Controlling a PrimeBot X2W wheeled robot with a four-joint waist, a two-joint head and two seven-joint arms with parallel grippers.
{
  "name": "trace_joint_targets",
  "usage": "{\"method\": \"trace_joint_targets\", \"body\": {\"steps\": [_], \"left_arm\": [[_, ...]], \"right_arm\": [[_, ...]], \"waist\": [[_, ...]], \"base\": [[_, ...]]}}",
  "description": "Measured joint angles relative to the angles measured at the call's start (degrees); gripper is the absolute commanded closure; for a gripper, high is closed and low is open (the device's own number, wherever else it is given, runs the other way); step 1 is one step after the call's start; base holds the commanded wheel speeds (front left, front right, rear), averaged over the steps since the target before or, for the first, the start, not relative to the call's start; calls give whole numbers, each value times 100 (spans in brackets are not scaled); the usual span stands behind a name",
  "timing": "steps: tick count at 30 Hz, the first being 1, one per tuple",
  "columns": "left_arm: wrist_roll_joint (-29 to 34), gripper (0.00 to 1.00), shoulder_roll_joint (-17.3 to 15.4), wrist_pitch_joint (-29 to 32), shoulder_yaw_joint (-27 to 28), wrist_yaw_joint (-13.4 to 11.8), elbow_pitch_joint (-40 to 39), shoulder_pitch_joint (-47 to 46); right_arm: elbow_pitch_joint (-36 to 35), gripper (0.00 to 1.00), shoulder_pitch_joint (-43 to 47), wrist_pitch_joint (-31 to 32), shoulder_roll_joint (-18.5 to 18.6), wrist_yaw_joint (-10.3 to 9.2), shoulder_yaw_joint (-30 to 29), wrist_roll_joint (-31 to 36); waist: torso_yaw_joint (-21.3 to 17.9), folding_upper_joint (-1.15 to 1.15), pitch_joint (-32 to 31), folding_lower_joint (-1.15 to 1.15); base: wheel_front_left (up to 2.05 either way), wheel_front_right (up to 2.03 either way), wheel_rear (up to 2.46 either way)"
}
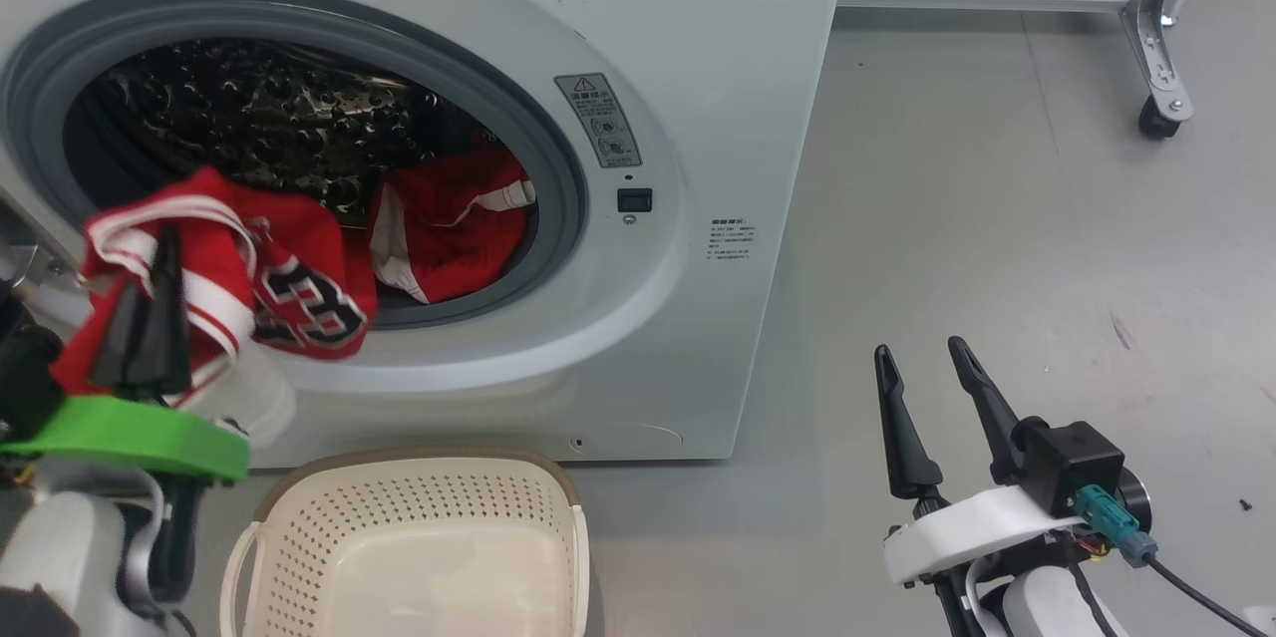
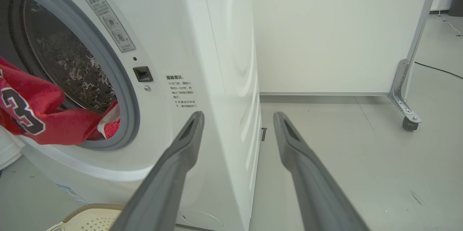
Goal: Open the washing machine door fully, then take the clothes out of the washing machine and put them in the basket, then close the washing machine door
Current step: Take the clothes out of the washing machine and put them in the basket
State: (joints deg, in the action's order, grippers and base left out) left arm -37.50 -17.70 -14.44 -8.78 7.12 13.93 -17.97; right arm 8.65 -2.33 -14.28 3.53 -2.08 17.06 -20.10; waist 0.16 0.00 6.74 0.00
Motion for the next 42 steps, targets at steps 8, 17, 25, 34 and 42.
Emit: {"method": "trace_joint_targets", "body": {"steps": [8,17,25,34,42], "left_arm": [[-44,100,-78,307,-780,0,213,621],[-134,100,-157,786,-1321,0,535,839],[-296,100,-225,1046,-1544,1,1011,866],[-393,100,-308,1339,-1672,1,1659,853],[-576,100,-320,1548,-1753,5,2192,738]], "right_arm": [[-1,0,-1,0,-2,49,69,32],[-4,0,-32,0,-7,51,187,154],[-57,0,-186,0,-12,49,330,258],[-131,0,-324,0,-26,3,405,294],[-196,0,-410,0,-35,-59,467,315]], "waist": [[-44,0,111,0],[-207,0,351,0],[-429,0,653,0],[-797,0,994,0],[-1127,0,1287,0]], "base": [[0,0,0],[0,0,0],[0,0,0],[0,0,0],[0,0,0]]}}
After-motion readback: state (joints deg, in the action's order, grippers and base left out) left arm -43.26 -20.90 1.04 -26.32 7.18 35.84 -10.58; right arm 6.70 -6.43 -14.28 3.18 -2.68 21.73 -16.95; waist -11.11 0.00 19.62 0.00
